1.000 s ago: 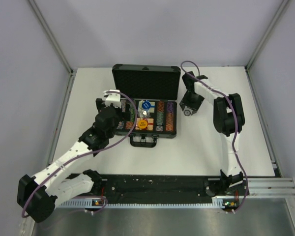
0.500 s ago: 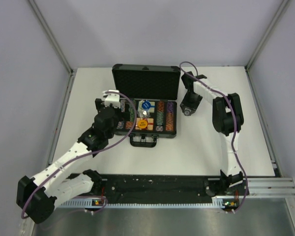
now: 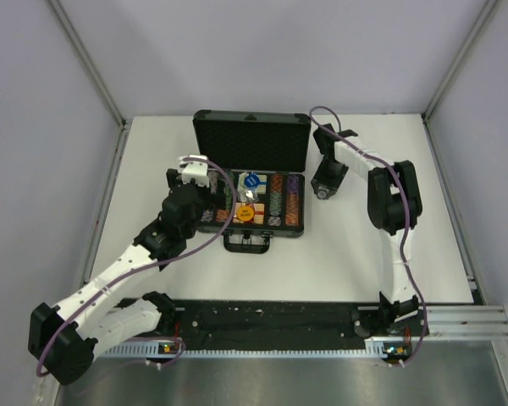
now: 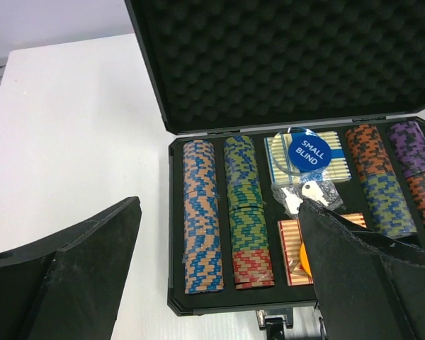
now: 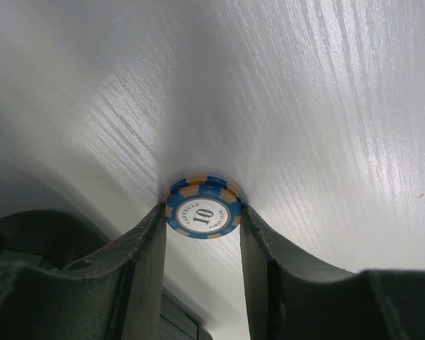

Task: Pack up texas hold em set

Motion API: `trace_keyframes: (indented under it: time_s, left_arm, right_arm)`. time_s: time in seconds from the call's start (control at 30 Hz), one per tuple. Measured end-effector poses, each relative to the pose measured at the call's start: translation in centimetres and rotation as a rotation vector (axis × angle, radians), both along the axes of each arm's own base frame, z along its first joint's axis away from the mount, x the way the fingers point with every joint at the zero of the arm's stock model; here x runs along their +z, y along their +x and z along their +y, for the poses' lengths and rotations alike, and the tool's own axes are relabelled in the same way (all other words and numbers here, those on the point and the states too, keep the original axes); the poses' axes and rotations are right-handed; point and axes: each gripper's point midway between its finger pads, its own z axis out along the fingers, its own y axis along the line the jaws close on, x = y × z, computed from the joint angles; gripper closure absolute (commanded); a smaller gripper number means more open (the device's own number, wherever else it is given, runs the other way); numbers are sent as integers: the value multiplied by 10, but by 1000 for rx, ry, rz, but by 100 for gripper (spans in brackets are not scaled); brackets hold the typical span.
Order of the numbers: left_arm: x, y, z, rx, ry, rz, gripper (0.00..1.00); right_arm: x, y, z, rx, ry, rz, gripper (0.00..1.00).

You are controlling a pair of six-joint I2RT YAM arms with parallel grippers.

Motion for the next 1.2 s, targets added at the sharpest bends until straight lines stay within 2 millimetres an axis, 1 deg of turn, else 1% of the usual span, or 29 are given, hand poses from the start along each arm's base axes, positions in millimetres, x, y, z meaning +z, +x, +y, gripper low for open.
trace_keyframes:
  time_s: [0.17, 0.3, 0.57, 0.7, 0.87, 1.0, 1.2]
  left_arm:
    - [-3, -1, -10, -50, -12, 12, 1]
    - [-5, -2, -24, -112, -51, 25, 1]
    - [-17, -7, -59, -234, -162, 90, 1]
    - [-28, -13, -81, -293, -198, 131, 1]
    - [-38, -21, -112, -375, -242, 173, 1]
    - [-44, -27, -136, -442, -301, 208, 1]
    - [-61, -39, -183, -565, -442, 307, 1]
  right_arm:
    - [1, -10, -1, 3, 7, 2, 89]
    - [2, -26, -3, 6, 19, 26, 88]
    - [5, -75, -10, 17, 41, 105, 88]
    - [18, -90, -13, 24, 56, 96, 88]
    - [42, -96, -13, 29, 87, 41, 88]
    - [54, -102, -14, 31, 106, 11, 88]
    - [73, -116, -14, 18, 160, -23, 88]
